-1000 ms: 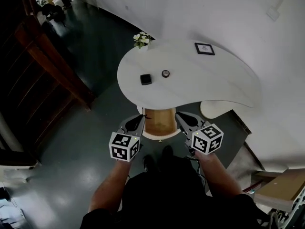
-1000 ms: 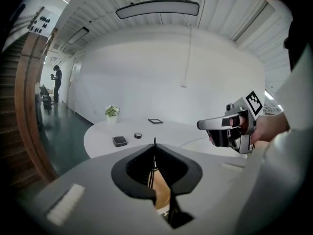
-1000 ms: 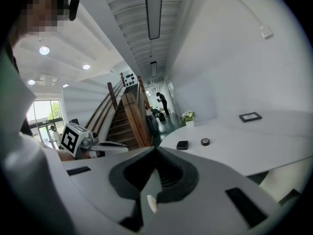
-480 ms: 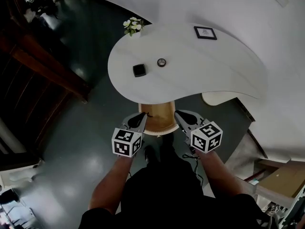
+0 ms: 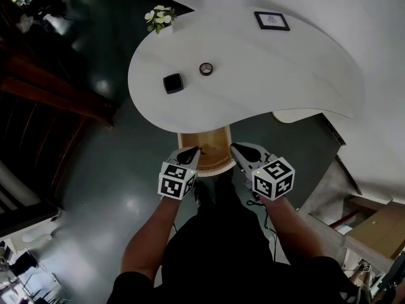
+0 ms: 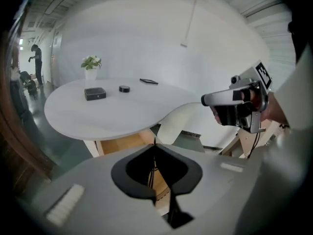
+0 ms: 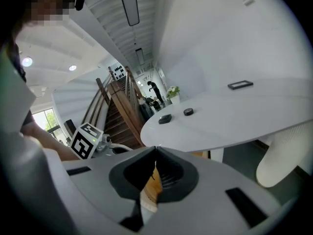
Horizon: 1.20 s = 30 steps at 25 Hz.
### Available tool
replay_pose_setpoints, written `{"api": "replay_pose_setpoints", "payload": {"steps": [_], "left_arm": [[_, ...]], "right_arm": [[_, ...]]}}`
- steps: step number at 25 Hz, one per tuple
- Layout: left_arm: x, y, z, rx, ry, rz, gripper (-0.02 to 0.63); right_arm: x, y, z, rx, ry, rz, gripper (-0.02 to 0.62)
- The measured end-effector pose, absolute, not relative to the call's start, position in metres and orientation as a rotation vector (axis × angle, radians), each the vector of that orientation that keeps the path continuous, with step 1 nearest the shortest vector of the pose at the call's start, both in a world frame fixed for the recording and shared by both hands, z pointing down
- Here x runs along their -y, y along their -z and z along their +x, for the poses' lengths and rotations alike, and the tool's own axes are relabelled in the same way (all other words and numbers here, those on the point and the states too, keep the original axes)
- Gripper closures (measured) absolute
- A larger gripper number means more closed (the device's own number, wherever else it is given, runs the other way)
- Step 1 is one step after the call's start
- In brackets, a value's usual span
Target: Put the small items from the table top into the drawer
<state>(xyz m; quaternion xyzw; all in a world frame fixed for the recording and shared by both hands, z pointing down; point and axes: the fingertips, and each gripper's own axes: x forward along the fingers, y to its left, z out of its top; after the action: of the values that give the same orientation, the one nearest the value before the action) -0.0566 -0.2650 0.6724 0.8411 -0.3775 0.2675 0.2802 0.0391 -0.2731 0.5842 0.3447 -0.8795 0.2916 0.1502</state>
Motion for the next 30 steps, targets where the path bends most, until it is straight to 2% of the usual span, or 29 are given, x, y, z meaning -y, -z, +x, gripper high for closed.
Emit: {"api": "replay_pose_setpoints", "payload": {"steps": [21,30], "left_arm": [[0.258,-0.794,-0.030,0.602,-1.391,2.258,0.583],[0.251,-0.821,-0.026,0.453,-1.573,2.271,0.583]], "right_arm": [[0.280,-0.624,0.050,2.484,-0.910,0.960,0.583],[0.281,-0.634,0.056,2.468,-0.923,0.975,0.583]]}}
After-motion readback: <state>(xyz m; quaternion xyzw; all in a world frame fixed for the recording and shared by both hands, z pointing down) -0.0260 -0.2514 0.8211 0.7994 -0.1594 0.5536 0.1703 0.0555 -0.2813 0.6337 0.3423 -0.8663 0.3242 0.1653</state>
